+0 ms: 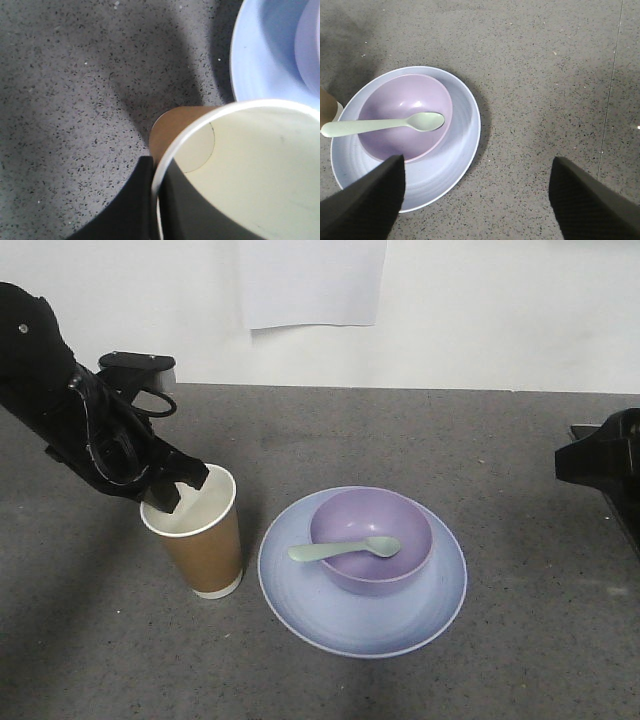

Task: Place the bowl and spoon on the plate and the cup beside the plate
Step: 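Slide the paper cup with the left gripper next to the plate, then release the cup and lift the left gripper away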

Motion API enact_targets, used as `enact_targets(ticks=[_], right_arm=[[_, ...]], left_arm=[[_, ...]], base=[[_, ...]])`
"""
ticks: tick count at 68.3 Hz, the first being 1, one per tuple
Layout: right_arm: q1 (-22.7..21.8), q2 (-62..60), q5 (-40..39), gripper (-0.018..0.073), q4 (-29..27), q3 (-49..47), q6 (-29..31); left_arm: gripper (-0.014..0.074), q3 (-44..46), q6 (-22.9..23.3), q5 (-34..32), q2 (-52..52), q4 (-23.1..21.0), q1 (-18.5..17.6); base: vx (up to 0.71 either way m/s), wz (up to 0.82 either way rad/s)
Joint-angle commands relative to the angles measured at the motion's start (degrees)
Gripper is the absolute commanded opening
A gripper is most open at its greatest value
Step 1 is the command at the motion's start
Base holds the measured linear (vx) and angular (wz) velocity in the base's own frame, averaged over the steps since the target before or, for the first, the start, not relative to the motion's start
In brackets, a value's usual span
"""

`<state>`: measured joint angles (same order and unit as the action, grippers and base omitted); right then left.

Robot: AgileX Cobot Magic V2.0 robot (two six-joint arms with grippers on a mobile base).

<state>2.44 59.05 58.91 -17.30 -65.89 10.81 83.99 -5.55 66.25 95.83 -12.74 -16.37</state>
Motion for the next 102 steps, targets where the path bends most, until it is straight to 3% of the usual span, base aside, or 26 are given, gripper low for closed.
enact_targets(ticks=[1, 15, 34, 46, 64, 89, 102], right_arm=[[-0.4, -0.6, -2.9, 0.0577, -0.9, -1.4, 0.6], [-0.4, -0.6, -2.7, 0.0577, -0.9, -1.4, 0.6], [-0.4, -0.6, -2.6, 0.0577, -0.9, -1.4, 0.3], [-0.4, -0.6, -2.5, 0.0577, -0.9, -1.4, 0.3], [-0.4, -0.6, -2.4, 0.0577, -1.0, -1.4, 0.3], [-0.4, -0.7, -2.4, 0.0577, -0.1, -1.4, 0.3], [-0.4, -3.3, -4.0, 0.0577, 5.1, 0.0, -1.3]], left_arm=[[0.001, 1.2, 0.6, -1.1, -1.9, -1.2, -0.4], [0.0113, 1.2, 0.6, -0.9, -1.9, -1.2, -0.4], [0.0419, 1.4, 0.6, -1.1, -2.5, -1.2, -0.4], [0.0546, 3.0, 0.6, -1.2, -4.3, -1.0, -0.4], [0.0565, 4.9, 1.5, -2.2, -9.1, 0.6, -0.4], [0.0563, 0.9, 14.3, -7.7, -22.3, 18.0, -0.4], [0.0554, -9.2, 19.0, -12.8, -32.2, 22.2, -0.4]], base=[[0.0, 0.0], [0.0, 0.0], [0.0, 0.0], [0.0, 0.0], [0.0, 0.0], [0.0, 0.0], [0.0, 0.0]])
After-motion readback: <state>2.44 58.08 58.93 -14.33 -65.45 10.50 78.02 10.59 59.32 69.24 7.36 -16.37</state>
